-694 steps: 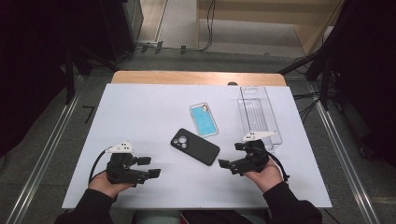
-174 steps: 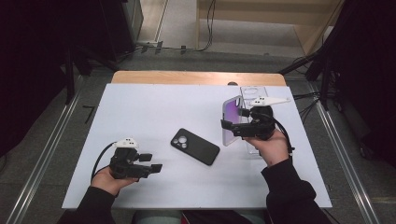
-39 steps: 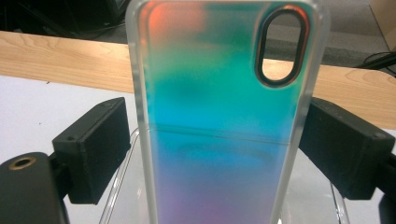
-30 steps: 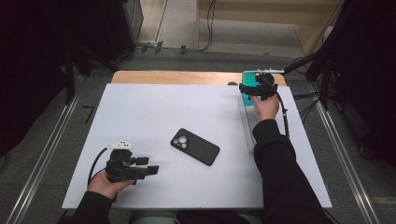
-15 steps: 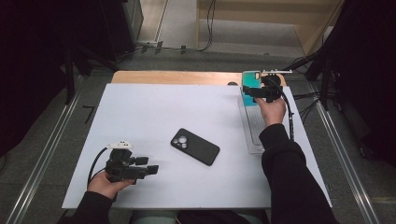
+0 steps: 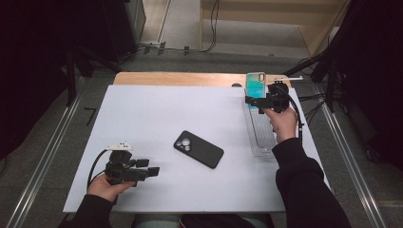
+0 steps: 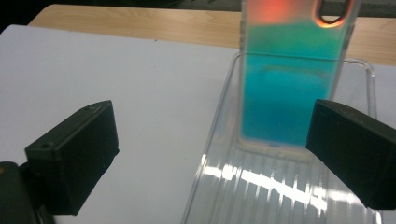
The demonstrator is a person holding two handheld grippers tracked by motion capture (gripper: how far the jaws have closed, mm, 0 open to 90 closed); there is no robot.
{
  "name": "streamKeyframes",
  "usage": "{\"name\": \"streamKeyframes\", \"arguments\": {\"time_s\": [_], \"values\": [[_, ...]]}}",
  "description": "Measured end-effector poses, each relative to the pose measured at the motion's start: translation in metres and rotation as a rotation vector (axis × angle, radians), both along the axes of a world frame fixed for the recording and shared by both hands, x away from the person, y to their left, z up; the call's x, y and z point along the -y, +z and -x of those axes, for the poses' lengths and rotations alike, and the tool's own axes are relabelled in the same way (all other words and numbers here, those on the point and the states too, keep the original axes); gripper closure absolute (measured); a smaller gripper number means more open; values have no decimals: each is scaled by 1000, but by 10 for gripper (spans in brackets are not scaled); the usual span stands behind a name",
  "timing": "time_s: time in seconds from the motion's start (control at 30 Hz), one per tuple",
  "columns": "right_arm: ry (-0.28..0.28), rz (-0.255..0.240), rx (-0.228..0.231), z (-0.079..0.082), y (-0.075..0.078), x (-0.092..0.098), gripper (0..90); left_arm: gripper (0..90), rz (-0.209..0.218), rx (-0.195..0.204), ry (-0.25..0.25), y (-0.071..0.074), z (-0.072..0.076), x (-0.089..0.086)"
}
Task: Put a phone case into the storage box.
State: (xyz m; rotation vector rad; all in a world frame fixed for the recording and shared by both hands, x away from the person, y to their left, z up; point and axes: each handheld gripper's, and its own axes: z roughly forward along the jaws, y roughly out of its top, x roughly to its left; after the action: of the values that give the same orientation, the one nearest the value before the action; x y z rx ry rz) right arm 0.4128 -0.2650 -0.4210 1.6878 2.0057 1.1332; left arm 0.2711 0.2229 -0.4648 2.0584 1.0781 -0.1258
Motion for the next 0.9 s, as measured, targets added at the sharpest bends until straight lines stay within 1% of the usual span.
{"name": "streamKeyframes", "arguments": {"time_s": [0.17,0.23,0.27,0.33,0.47,0.6,0.63,0.73,0.9], "values": [[60,-29,1,14,2,-5,10,325,0,0,-2,0,0,1],[76,-37,-9,18,1,-6,104,325,2,-1,-4,0,0,1],[82,-33,-10,20,1,-6,115,325,3,0,-8,0,0,1],[95,-36,-10,23,0,-7,115,325,2,-3,-9,1,-1,1],[152,-45,-7,31,2,-10,116,325,4,-3,-24,1,-1,4],[199,-12,-19,41,5,-17,121,325,8,-7,-24,2,-1,4],[215,-18,-15,44,5,-18,122,324,9,-9,-24,2,-2,4],[258,-27,-9,52,6,-21,127,324,20,-41,-15,2,-3,4],[331,-54,-6,65,5,-27,130,324,27,-36,-22,3,-4,5]]}}
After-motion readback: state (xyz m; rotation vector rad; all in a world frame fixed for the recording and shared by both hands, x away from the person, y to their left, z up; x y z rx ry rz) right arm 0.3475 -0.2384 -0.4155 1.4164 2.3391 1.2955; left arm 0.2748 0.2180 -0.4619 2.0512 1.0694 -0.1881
